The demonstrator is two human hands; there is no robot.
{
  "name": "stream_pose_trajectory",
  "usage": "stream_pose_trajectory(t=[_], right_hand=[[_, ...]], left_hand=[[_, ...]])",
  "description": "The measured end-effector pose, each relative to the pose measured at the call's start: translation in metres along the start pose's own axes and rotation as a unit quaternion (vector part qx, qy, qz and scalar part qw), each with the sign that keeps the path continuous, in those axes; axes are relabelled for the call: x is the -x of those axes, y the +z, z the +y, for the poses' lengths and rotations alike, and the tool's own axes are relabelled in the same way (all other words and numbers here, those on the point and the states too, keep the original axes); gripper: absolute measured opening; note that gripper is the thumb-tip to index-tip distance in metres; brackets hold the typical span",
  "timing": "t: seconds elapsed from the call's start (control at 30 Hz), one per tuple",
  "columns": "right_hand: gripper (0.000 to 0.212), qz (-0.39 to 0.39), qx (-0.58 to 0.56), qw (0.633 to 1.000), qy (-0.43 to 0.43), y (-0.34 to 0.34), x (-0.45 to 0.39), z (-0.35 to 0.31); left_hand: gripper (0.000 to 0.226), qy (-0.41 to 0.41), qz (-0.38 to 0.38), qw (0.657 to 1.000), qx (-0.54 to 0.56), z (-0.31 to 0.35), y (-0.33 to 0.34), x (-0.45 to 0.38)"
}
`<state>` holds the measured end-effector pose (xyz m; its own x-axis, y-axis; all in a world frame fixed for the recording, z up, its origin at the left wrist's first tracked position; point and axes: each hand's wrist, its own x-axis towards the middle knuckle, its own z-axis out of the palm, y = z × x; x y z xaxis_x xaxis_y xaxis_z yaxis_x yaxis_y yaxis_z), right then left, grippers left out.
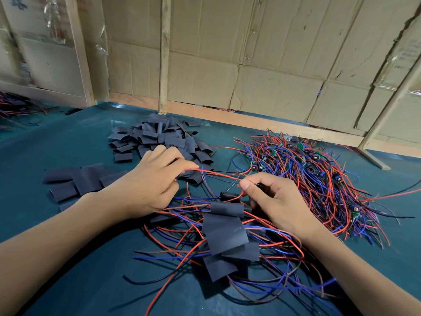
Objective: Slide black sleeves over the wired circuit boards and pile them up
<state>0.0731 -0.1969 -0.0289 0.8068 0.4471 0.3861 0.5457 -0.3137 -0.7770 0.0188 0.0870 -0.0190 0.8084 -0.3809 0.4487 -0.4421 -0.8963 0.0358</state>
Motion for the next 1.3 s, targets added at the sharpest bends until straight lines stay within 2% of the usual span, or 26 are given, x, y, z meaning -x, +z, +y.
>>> stream_pose_trajectory(t=[0.13, 0.43, 0.6, 0.73, 0.83, 0.93, 1.0, 1.1, 1.2, 1.3], right_hand=[[0.018, -0.007, -0.003, 1.0, 0.002, 0.0, -0.001, -0.002], [0.02, -0.014, -0.021, 1.0, 0.009, -0.001, 0.0, -0.001], [0.015, 0.015, -0.024, 1.0, 0.013, -0.005, -0.001, -0.014], [0.04, 0.009, 0.157, 0.987, -0.028, -0.011, -0.004, -0.041], [0.032, -0.032, 0.194, 0.975, -0.1, -0.004, -0.004, -0.07], [0.022, -0.078, 0.283, 0.944, -0.149, 0.012, -0.003, -0.082], [0.026, -0.084, 0.266, 0.948, -0.152, 0.015, -0.002, -0.079], [0.019, -0.057, 0.179, 0.972, -0.144, 0.01, -0.002, -0.075], [0.012, -0.012, 0.099, 0.986, -0.132, 0.004, -0.004, -0.074], [0.012, 0.014, 0.105, 0.982, -0.156, 0.0, -0.004, -0.077]], left_hand=[[0.048, -0.013, -0.004, 1.0, 0.01, 0.002, -0.003, 0.0], [0.042, 0.014, 0.039, 0.997, -0.061, 0.002, -0.008, -0.002], [0.039, 0.021, 0.068, 0.995, -0.064, 0.008, -0.016, -0.003], [0.037, 0.033, 0.092, 0.991, -0.094, 0.022, -0.022, -0.005], [0.04, 0.058, 0.113, 0.986, -0.113, 0.035, -0.027, -0.007], [0.045, 0.085, 0.118, 0.981, -0.125, 0.044, -0.03, -0.006], [0.048, 0.09, 0.115, 0.981, -0.124, 0.045, -0.032, -0.004], [0.043, 0.088, 0.101, 0.987, -0.085, 0.044, -0.032, -0.004], [0.042, 0.052, 0.067, 0.996, 0.008, 0.042, -0.028, -0.003], [0.046, 0.032, 0.056, 0.994, 0.092, 0.039, -0.019, -0.001]])
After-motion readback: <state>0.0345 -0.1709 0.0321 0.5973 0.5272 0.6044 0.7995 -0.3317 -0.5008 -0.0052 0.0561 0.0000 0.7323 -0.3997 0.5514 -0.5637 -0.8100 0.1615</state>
